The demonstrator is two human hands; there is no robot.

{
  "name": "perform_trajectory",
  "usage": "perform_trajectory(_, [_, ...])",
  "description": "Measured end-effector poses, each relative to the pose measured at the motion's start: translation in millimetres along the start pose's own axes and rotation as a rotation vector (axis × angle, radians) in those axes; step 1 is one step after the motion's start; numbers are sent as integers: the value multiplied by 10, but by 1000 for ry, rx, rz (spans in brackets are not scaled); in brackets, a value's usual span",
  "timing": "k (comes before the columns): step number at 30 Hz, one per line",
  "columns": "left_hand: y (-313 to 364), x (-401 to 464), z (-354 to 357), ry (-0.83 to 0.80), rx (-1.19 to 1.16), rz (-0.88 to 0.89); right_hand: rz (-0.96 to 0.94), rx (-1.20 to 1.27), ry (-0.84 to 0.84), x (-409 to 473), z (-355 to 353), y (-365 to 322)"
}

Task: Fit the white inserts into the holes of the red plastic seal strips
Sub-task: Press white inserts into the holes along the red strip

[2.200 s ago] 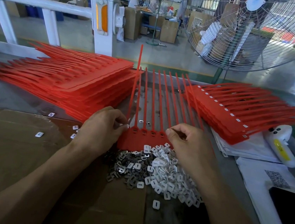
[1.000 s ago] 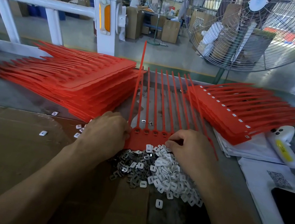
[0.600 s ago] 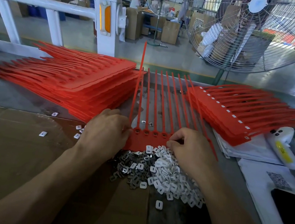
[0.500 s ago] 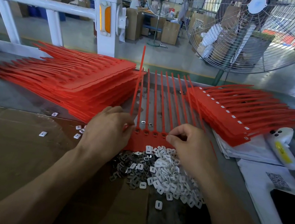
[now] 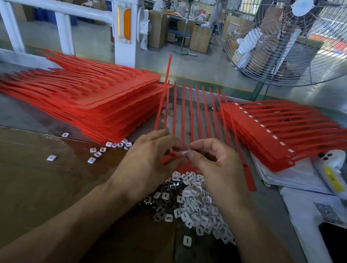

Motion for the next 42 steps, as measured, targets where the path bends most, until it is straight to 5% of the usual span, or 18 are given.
perform_trajectory(14, [-478,47,-1,-91,320,-172,32,-161,49,-8,-102,17])
perform_trajectory(42, [-492,-25,80,-211,409,-155,29,-244,-3,-4,-117,30])
Point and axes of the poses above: each hand's wrist, its own x-axis towards the middle knuckle, its own z-axis out of the palm, y = z × x, the point moved 4 cm from there along x, towards the middle knuckle, and after that the axes turned 6 degrees about x, right-handed, at the moved point
